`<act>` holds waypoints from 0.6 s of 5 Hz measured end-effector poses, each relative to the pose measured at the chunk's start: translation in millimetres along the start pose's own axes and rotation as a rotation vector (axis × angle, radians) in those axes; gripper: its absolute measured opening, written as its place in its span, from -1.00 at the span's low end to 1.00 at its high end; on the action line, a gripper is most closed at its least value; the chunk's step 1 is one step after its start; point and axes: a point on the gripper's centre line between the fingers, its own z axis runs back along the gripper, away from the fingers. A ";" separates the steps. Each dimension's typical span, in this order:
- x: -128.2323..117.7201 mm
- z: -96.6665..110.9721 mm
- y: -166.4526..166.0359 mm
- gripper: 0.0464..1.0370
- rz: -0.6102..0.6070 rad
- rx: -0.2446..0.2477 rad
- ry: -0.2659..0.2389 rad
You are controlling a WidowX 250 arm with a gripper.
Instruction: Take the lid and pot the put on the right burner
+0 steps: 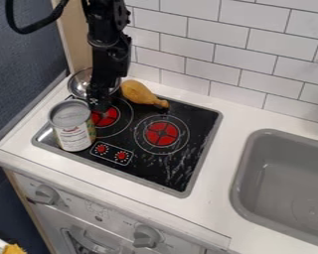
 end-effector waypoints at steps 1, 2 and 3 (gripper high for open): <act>0.9 -11.7 -5.8 0.93 -0.002 -0.041 0.003; -12.5 -9.0 3.6 0.93 0.047 -0.041 0.003; -29.2 -13.0 14.5 0.93 0.103 -0.058 0.000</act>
